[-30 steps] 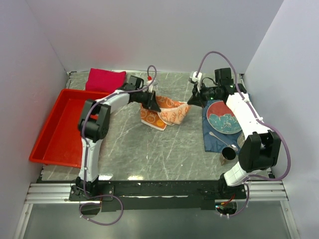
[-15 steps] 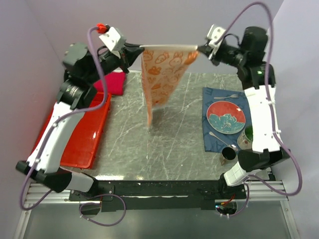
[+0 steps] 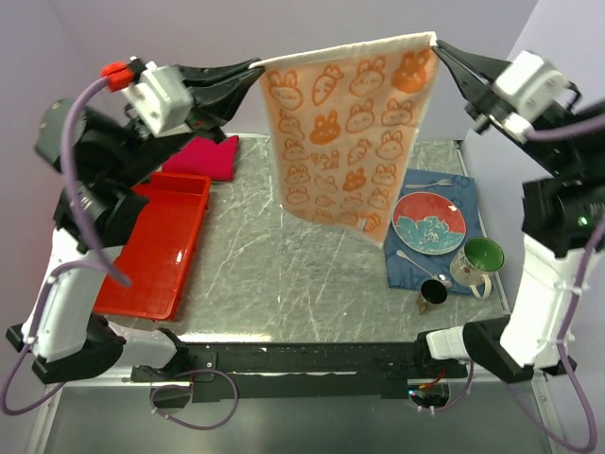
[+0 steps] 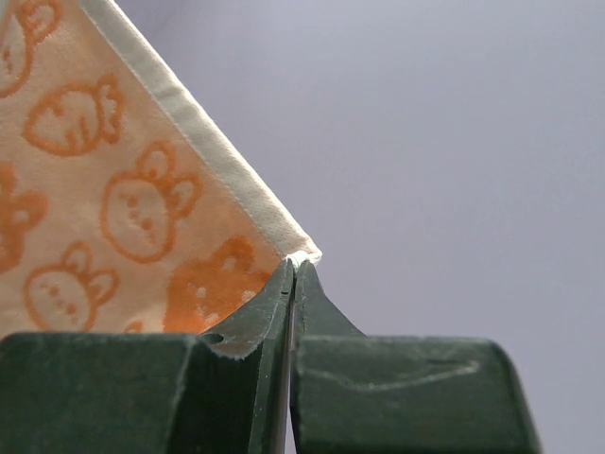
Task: Fold and stack the mixed laundry pile
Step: Flatten out the T-shirt at the center of the board.
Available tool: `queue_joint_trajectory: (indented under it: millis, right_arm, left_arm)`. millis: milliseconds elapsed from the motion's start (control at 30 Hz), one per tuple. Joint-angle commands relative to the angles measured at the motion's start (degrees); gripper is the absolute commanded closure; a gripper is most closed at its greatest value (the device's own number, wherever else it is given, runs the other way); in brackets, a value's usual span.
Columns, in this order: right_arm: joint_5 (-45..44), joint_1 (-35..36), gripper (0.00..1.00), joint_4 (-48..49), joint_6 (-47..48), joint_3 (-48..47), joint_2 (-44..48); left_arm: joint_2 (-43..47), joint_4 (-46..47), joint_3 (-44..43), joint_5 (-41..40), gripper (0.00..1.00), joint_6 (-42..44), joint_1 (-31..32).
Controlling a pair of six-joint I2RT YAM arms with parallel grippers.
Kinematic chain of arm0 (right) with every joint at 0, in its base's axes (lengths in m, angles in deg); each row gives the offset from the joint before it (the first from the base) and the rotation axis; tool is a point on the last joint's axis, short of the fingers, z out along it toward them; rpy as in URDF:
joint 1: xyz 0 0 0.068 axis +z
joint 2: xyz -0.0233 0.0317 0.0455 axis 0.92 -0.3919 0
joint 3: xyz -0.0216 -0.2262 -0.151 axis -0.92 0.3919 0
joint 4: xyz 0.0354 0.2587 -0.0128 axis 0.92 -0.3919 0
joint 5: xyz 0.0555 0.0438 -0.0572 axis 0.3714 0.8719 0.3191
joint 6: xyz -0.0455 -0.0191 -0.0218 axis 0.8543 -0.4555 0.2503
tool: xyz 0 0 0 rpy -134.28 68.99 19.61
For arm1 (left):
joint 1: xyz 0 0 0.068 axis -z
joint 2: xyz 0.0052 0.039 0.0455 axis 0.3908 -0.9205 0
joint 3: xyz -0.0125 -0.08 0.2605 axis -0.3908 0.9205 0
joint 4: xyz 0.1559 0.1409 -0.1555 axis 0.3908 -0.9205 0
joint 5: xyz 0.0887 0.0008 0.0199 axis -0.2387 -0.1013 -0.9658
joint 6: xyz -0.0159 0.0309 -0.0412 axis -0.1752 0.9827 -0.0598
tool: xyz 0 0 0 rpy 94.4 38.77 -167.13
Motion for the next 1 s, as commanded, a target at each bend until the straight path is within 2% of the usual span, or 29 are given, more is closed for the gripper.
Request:
queue_joint_trajectory:
  millis: [0,133,233,300,333,367,400,433,467,533,567,633,667,700,767,867,967]
  right_arm:
    - [-0.16,-0.41,1.0,0.9,-3.18,1.08,0.89]
    - [-1.48,-0.5,1.0,2.04,-4.76,10.74,3.08]
    - [-2.27,-0.59,1.0,4.75,-6.6,21.28,4.84]
    - [-2.88,-0.59,1.0,6.08,-8.18,29.1,4.76]
    - [-2.97,-0.5,1.0,7.3,-8.88,32.0,4.5]
    - [-3.15,-0.59,1.0,10.18,-10.11,37.43,3.45]
    - [-2.98,-0.5,1.0,11.69,-11.51,39.92,2.66]
    - [-2.63,-0.41,1.0,13.1,-11.7,42.38,1.78]
    - [-2.36,-0.41,1.0,18.42,-11.7,47.97,-0.58]
    - [-2.97,-0.41,1.0,24.86,-13.02,53.19,-3.49]
    - [-2.97,-0.24,1.0,32.37,-12.24,56.95,-7.16]
    - [-4.28,-0.32,1.0,39.36,-12.32,59.27,-11.65]
    - [-4.29,-0.06,1.0,41.74,-11.27,59.36,-16.81]
    - [-4.73,-0.15,1.0,45.33,-11.18,58.58,-19.65]
    - [-4.64,-0.15,1.0,45.37,-9.87,53.34,-27.71]
    - [-5.17,-0.15,1.0,42.57,-9.16,44.38,-36.68]
    - [-5.52,-0.06,1.0,40.46,-7.67,37.43,-43.02]
  left_arm:
    - [3.35,3.56,1.93,-1.79,0.99,1.86,0.75]
    - [6.34,6.11,10.8,-4.6,0.99,0.89,0.75]
    - [8.98,11.11,22.21,-7.24,0.99,-2.18,-0.04]
    - [10.3,14.79,31.27,-6.2,0.99,-8.05,-3.98]
    - [10.48,19.95,34.6,-2.97,0.99,-10.86,-6.26]
    - [10.4,22.87,41.43,-1.63,0.99,-16.89,-11.33]
    - [10.05,25.95,44.89,-0.4,0.99,-20.61,-13.64]
    - [9.17,31.55,47.88,2.05,0.99,-22.65,-15.67]
    - [6.29,34.04,52.43,2.86,0.99,-26.58,-19.25]
    - [1.72,38.79,55.11,5.58,0.99,-28.81,-21.83]
    - [-4.14,42.03,55.38,7.24,0.99,-30.38,-23.75]
    - [-11.19,44.34,53.9,9.18,0.99,-33.28,-25.43]
    - [-18.8,45.48,50.58,11.28,0.99,-33.74,-26.66]
    - [-22.61,44.79,48.28,11.65,0.99,-34.26,-27.11]
    - [-32.69,42.78,41.19,12.71,0.99,-35.32,-28.25]
    - [-41.77,40.05,33.44,11.31,0.99,-35.76,-28.87]
    - [-46.97,37.67,27.72,8.76,0.99,-35.67,-29.57]
